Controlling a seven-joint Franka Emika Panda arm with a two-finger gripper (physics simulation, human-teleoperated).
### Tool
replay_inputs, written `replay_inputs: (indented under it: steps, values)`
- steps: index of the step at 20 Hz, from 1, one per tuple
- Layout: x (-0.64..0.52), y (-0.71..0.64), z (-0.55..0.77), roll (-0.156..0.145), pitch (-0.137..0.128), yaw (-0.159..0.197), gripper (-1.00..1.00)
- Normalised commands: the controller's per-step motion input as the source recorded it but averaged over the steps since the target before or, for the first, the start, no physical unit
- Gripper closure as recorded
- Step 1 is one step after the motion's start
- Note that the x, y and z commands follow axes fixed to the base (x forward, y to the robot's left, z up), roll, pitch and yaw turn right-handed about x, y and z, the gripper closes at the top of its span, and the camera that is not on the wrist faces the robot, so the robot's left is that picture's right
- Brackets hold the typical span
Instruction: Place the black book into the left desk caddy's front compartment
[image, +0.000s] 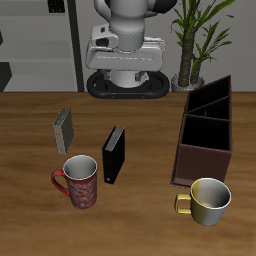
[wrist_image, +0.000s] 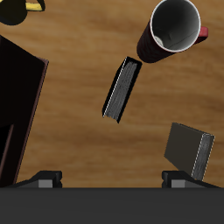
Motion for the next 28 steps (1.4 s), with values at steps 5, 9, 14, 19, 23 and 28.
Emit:
replay_inputs:
  steps: [5, 9, 14, 19, 23, 28]
  values:
    - [0.07, 0.08, -0.05, 0.003, 0.003, 0.004, -1.00]
    - [0.12, 0.04, 0.03, -0.027, -0.024, -0.021, -1.00]
    - [0.26, -0.06, 0.11, -0.044, -0.048, -0.026, -1.00]
    - [0.19, -0.17, 0.01, -0.008, -0.028, -0.018, -1.00]
    - [0.15, -0.16, -0.03, -0.020, -0.053, -0.005, -1.00]
    - [0.08, -0.10, -0.23, -0.027, -0.099, -0.047, -1.00]
